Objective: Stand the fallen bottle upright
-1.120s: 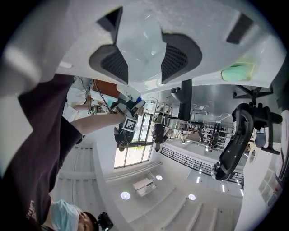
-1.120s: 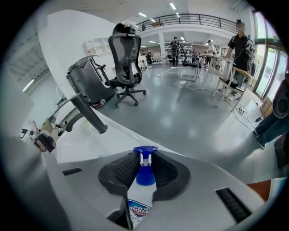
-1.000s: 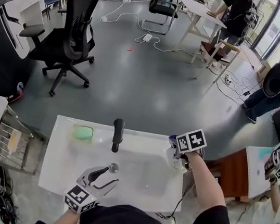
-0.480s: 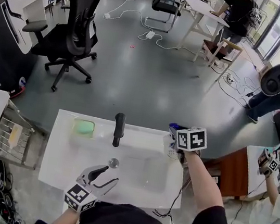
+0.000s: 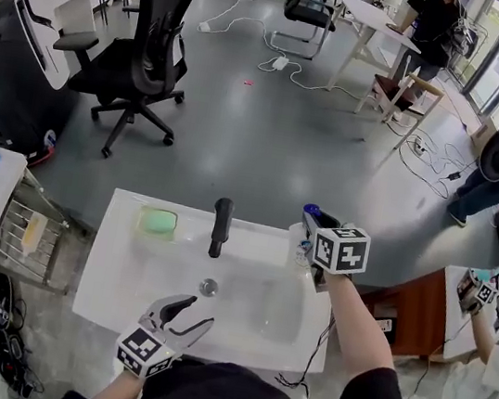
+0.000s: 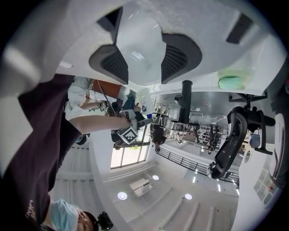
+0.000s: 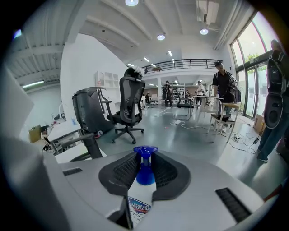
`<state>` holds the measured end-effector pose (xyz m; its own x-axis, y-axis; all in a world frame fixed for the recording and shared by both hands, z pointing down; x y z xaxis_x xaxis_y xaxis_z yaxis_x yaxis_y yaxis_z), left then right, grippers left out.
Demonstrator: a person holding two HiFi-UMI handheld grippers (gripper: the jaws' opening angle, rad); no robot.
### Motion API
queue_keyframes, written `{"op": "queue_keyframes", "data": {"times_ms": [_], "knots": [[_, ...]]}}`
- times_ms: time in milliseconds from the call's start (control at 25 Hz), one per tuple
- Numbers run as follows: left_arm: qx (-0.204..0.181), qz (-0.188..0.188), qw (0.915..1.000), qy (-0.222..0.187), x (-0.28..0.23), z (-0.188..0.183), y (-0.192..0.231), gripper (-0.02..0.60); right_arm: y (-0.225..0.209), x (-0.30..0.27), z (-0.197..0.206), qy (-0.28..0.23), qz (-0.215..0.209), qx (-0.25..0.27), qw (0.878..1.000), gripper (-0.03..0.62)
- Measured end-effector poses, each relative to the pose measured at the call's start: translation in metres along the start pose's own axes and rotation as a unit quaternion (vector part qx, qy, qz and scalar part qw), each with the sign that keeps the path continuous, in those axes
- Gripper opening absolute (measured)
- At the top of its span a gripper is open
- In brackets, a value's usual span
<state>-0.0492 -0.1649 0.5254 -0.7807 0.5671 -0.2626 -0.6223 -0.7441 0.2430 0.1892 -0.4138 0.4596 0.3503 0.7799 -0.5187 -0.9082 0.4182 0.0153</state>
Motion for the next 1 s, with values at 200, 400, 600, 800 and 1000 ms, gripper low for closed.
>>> {"op": "queue_keyframes", "data": {"times_ms": [200, 400, 600, 800, 1000], "knots": [[0.001, -0.003, 1.0000, -0.001, 0.002, 0.004, 0.000, 0.236, 0.014, 0.000, -0.011, -0.059, -0.010, -0.010, 0.998, 0.075], [0.000, -0.002, 1.0000, 0.000, 0.005, 0.005, -0.001, 0.236, 0.029, -0.002, -0.022, -0.115, -0.011, -0.026, 0.993, 0.075], [0.006, -0.004, 1.0000, 0.001, 0.008, 0.010, 0.001, 0.236, 0.043, -0.010, -0.023, -0.160, -0.013, -0.034, 0.986, 0.075], [0.010, -0.008, 0.9999, 0.004, 0.012, 0.013, 0.007, 0.236, 0.057, -0.023, -0.019, -0.179, -0.024, -0.029, 0.983, 0.075], [0.011, -0.012, 0.9999, 0.005, 0.014, 0.011, 0.014, 0.236, 0.067, -0.030, -0.016, -0.196, -0.026, -0.018, 0.980, 0.075]]}}
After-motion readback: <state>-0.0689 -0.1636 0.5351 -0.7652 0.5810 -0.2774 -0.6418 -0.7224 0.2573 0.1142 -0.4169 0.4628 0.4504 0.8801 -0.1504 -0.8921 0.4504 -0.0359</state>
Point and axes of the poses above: the fingertips, and each gripper's own axes: x backward along the fingers, y to its left, z out of its underside, the point moved 5 cm from there along x, backward along the fingers, and after that the axes turned 4 degrees about z, right-handed, at the moved point
